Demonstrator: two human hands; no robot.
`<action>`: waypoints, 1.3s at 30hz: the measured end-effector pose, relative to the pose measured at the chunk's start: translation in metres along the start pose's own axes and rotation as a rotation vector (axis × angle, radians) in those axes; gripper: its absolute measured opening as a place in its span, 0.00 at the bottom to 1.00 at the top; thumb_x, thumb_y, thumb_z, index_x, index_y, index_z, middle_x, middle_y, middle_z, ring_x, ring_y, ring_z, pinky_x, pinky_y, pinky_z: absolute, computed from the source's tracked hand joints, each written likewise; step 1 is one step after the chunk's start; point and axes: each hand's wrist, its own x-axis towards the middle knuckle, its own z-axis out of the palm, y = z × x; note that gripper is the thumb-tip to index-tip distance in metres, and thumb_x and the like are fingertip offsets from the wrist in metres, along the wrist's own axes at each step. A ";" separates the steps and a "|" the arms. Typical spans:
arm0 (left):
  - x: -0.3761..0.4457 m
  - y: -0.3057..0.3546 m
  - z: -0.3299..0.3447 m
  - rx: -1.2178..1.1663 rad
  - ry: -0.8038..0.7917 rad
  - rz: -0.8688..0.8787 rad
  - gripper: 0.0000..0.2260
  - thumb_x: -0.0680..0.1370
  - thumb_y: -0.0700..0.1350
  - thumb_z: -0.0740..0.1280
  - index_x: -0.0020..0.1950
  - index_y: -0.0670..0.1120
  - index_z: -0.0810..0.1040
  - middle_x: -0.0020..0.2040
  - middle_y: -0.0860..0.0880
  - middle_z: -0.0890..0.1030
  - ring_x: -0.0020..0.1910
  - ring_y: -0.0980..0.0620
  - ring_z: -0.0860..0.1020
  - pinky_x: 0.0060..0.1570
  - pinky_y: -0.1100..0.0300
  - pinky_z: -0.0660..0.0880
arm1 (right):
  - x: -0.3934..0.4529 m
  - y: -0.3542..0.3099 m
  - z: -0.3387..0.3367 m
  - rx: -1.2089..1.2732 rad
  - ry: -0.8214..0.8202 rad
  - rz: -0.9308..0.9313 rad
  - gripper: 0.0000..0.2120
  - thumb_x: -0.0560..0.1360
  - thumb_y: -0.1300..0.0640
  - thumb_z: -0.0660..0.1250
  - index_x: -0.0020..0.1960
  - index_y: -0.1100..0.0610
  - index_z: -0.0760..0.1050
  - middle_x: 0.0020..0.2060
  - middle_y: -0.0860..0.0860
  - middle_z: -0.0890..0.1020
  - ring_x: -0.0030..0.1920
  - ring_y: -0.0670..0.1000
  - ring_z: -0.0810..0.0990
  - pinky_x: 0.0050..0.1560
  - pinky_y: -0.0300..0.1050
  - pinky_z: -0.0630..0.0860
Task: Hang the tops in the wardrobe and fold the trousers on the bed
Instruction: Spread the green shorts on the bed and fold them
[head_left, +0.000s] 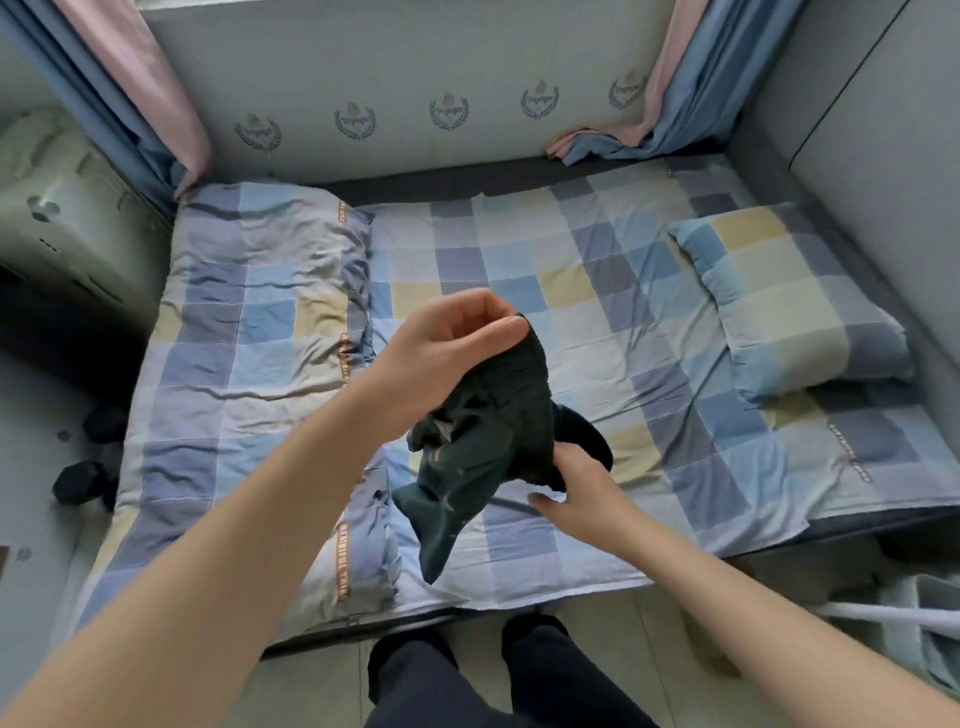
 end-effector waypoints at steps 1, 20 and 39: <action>0.001 -0.001 0.005 -0.057 -0.032 -0.033 0.05 0.78 0.45 0.69 0.41 0.47 0.79 0.37 0.52 0.78 0.38 0.55 0.75 0.38 0.65 0.72 | -0.002 0.018 -0.014 -0.200 -0.072 -0.015 0.22 0.72 0.54 0.69 0.65 0.51 0.69 0.58 0.46 0.74 0.63 0.49 0.71 0.62 0.43 0.65; -0.044 -0.084 -0.034 1.298 -0.186 -0.177 0.39 0.69 0.70 0.61 0.76 0.63 0.49 0.63 0.46 0.77 0.55 0.44 0.78 0.47 0.52 0.74 | 0.008 0.080 -0.195 -0.888 0.018 -0.539 0.13 0.69 0.53 0.75 0.49 0.57 0.77 0.32 0.51 0.81 0.33 0.55 0.81 0.45 0.49 0.77; -0.043 -0.117 -0.092 1.498 -0.173 0.422 0.04 0.75 0.44 0.66 0.43 0.44 0.77 0.42 0.46 0.78 0.30 0.44 0.78 0.24 0.57 0.70 | -0.018 0.067 -0.185 -1.103 0.262 -0.902 0.07 0.78 0.56 0.62 0.44 0.56 0.76 0.34 0.51 0.77 0.42 0.55 0.80 0.46 0.51 0.72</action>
